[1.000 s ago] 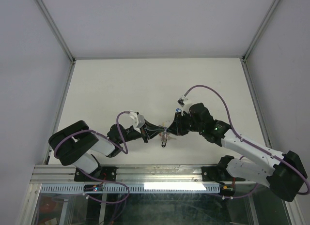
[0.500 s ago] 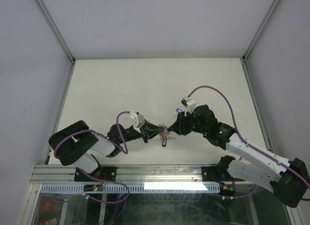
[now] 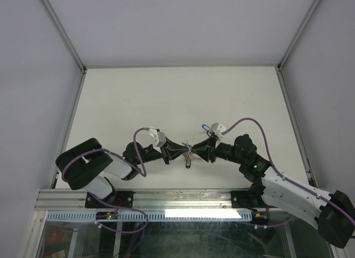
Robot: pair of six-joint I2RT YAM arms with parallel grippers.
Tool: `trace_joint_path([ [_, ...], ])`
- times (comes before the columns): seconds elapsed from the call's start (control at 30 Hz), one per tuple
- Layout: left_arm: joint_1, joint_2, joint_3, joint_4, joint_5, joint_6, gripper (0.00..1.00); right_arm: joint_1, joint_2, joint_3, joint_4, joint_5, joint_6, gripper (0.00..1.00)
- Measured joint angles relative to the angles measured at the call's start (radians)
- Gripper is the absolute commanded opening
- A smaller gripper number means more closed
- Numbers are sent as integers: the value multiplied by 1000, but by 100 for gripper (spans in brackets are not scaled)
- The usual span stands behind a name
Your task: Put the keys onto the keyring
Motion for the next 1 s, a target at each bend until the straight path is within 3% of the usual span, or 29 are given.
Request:
trace_joint_path([
  [0.17, 0, -2, 1, 0, 5, 0, 0, -5, 56, -51, 189, -40, 35, 27],
  [0.37, 0, -2, 2, 0, 7, 0, 0, -11, 100, -51, 258, -80, 60, 27],
  [0.73, 0, -2, 8, 0, 8, 0, 0, -14, 100, -51, 211, -95, 34, 29],
  [1.0, 0, -2, 8, 0, 8, 0, 0, -14, 102, -51, 140, -103, 8, 26],
])
